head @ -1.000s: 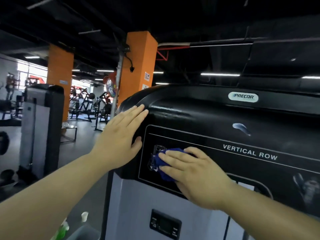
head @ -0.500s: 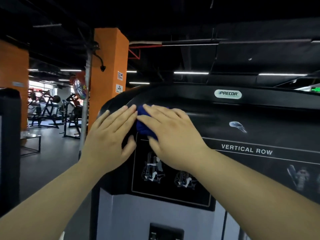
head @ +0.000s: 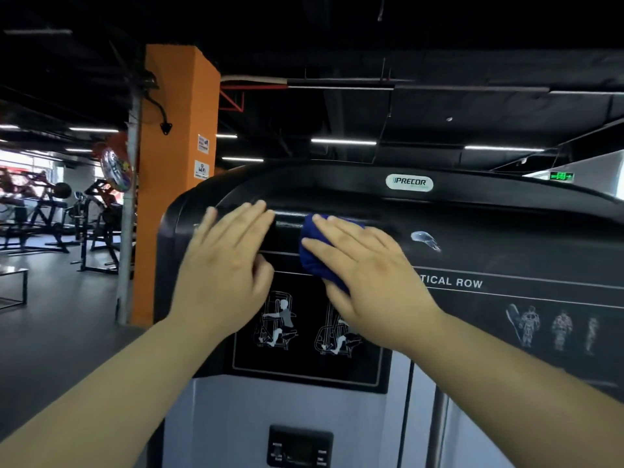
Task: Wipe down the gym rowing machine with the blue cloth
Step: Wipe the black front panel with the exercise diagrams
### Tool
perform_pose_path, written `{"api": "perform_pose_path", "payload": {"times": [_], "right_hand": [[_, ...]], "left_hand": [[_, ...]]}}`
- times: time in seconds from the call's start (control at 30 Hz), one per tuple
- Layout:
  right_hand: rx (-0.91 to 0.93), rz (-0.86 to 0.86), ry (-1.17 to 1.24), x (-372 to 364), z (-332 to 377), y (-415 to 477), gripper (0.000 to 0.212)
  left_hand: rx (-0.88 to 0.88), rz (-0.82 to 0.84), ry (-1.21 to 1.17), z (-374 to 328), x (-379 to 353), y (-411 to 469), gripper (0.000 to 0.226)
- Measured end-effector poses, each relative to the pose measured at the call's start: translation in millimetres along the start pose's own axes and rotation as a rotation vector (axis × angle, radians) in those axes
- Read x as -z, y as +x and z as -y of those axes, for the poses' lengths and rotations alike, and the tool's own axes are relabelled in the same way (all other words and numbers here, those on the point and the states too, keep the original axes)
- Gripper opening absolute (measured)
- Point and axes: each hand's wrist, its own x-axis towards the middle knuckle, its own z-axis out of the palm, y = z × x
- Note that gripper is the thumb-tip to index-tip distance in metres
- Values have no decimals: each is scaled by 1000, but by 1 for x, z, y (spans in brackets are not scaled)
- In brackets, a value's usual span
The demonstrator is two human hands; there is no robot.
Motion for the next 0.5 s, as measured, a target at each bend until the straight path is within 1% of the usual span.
{"api": "perform_pose_path", "payload": {"times": [0.07, 0.13, 0.23, 0.3, 0.37, 0.43, 0.5], "right_hand": [[-8, 12, 24, 3, -10, -15, 53], [-58, -25, 28, 5, -21, -38, 51], [-152, -113, -2, 7, -29, -64, 49], [-208, -166, 4, 4, -23, -62, 50], [-226, -178, 28, -2, -11, -51, 52], [-139, -95, 1, -15, 5, -53, 55], [60, 62, -83, -32, 15, -76, 57]], "left_hand": [[-87, 48, -55, -8, -6, 2, 57], [-123, 71, -88, -8, -7, 3, 56], [-130, 76, -124, 2, -4, 5, 56], [-126, 62, -131, 3, -4, 4, 56], [-109, 40, -135, -4, -9, 1, 56], [-107, 34, -127, -10, -14, -5, 57], [-143, 40, -96, -6, -15, -8, 58]]}}
